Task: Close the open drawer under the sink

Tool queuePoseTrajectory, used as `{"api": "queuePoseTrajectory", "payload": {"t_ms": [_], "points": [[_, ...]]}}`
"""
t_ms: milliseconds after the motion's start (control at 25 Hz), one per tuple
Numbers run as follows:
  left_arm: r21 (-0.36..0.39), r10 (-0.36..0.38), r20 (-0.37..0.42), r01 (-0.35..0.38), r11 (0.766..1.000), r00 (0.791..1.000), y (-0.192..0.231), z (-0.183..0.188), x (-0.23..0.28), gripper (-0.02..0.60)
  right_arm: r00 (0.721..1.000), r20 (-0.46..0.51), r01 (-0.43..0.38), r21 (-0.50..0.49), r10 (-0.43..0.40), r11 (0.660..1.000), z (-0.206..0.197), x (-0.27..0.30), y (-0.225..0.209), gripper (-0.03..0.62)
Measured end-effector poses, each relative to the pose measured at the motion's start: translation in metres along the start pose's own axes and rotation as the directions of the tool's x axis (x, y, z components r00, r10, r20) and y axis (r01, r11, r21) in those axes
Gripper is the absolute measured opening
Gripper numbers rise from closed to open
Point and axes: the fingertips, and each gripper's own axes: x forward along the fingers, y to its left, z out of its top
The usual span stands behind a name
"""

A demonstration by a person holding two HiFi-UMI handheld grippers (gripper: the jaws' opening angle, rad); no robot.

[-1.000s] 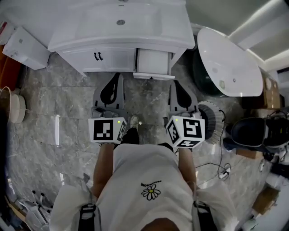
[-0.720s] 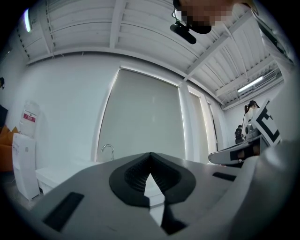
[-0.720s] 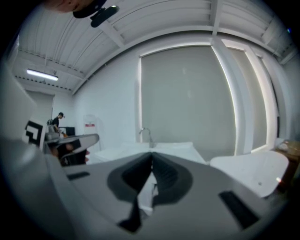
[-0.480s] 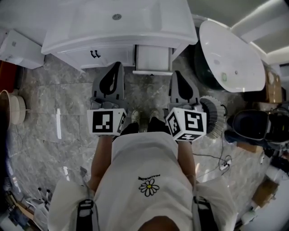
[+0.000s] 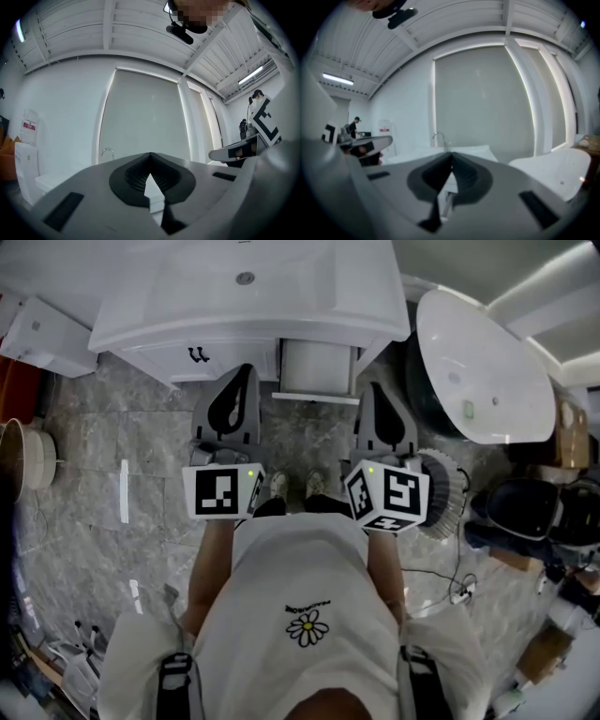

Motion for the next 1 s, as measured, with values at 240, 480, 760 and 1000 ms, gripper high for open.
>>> {"api": "queuePoseTrajectory", "payload": {"t_ms": [240, 480, 760, 1000], "points": [[-0.010, 0.031, 0.007, -0.031, 0.999, 0.999, 0.008, -0.006, 0.004, 0.018, 1.000, -0.019, 0.009, -0.002, -0.009, 1.000, -0.007, 0.004, -0.006, 0.029], [-0.016, 0.055, 0.014, -0.055, 0.998, 0.998, 0.016, -0.017, 0.010, 0.018, 1.000, -0.025, 0.000, -0.007, 0.000, 1.000, -0.014, 0.014, -0.005, 0.029], [-0.019, 0.047, -0.010, -0.047, 0.999, 0.999, 0.024, -0.067, 0.028, 0.018, 0.998, -0.052, -0.020, 0.021, 0.021, 1.000, -0.057, 0.049, 0.001, 0.029], [-0.024, 0.017, -0.016, -0.017, 1.000, 1.000, 0.021, -0.114, 0.048, 0.018, 0.997, -0.070, 0.017, 0.030, -0.015, 0.999, -0.108, 0.076, -0.013, 0.029]]}}
